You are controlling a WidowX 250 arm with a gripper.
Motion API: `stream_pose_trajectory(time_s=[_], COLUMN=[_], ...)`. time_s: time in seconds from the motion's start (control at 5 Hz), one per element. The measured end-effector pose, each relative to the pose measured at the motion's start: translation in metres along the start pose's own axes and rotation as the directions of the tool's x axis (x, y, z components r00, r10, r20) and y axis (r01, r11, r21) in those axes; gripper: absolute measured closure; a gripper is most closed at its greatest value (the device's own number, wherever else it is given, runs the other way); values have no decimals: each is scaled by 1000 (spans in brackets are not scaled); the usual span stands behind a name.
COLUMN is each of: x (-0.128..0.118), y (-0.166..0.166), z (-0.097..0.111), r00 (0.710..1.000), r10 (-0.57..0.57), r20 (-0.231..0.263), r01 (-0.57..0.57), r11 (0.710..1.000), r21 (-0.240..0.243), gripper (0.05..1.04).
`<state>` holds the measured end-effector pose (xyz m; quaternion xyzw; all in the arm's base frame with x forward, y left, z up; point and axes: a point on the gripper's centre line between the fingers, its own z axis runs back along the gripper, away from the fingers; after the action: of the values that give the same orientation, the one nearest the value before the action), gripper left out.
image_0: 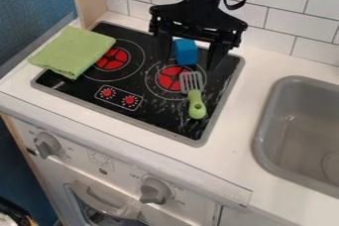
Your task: Moves green piece of clothing to the right side the burner
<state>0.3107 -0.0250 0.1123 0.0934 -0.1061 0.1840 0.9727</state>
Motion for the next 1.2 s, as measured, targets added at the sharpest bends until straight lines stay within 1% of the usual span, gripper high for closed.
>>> stream_pose_trajectory(time_s=[0.2, 0.4, 0.6, 0.8, 1.0, 1.2], x=[-4, -4, 4, 8, 24, 37], y=[-1, 12, 30, 48, 85, 111], z=[-9, -14, -8, -12, -17, -43], r00=[1000, 995, 984, 973, 930, 860], r10=[1, 91, 172, 211, 358, 498], r20=[-28, -51, -49, -94, -80, -107], r01=[-1, -90, -174, -218, -359, -493], r11=[1000, 996, 984, 974, 933, 867], r21=[15, 11, -31, -68, -4, 77], gripper=[82, 82, 82, 82, 83, 83])
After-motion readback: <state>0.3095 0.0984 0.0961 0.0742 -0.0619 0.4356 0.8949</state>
